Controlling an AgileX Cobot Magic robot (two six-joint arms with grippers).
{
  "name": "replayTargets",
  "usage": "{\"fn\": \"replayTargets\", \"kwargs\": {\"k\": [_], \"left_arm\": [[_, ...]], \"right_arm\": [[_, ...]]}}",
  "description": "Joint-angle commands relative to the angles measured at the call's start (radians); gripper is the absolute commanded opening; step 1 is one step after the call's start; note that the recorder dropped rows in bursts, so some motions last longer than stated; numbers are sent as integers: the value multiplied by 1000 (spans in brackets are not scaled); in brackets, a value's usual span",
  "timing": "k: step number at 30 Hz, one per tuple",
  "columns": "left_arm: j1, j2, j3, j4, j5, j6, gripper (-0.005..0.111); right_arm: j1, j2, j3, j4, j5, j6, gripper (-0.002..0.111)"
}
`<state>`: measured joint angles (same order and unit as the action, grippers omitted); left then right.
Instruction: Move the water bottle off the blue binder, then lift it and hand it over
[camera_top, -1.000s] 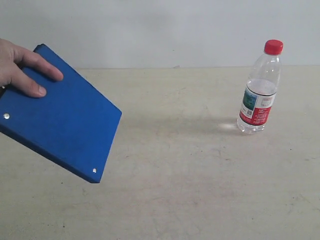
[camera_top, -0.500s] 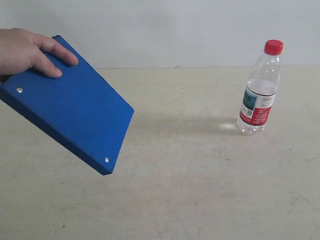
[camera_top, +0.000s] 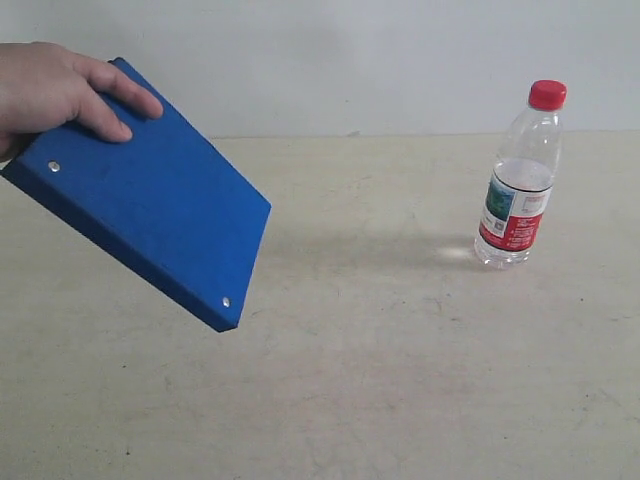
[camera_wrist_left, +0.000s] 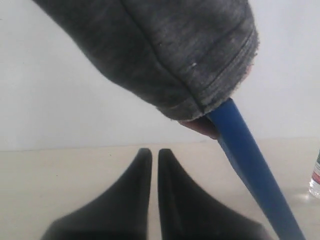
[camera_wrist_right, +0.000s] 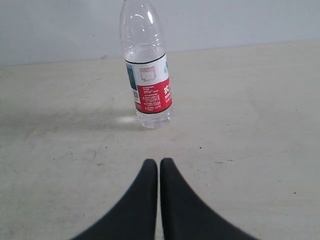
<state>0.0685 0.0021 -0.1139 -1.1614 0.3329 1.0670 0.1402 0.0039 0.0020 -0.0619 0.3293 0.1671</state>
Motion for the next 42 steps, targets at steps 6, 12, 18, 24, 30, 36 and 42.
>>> {"fn": "replayTargets", "kwargs": {"k": [6, 12, 18, 24, 30, 36, 42], "left_arm": [[-11, -2, -16, -15, -54, -3, 4], [-3, -2, -21, 33, -47, -200, 4], [-3, -2, -18, 878, 40, -1224, 4], [-3, -2, -10, 1161, 141, -1254, 4], [-42, -2, 88, 1138, 140, -1310, 4], [-70, -2, 114, 1151, 52, -1220, 4], [-70, -2, 114, 1151, 49, -1211, 4]], "right_arm": [[-2, -4, -2, 0, -7, 3, 0], [-2, -4, -2, 0, -7, 7, 0], [-2, -4, -2, 5, -7, 7, 0], [-2, -4, -2, 5, -7, 7, 0], [-2, -4, -2, 5, -7, 7, 0], [-2, -4, -2, 5, -7, 7, 0], [-2, -4, -2, 5, -7, 7, 0]]}}
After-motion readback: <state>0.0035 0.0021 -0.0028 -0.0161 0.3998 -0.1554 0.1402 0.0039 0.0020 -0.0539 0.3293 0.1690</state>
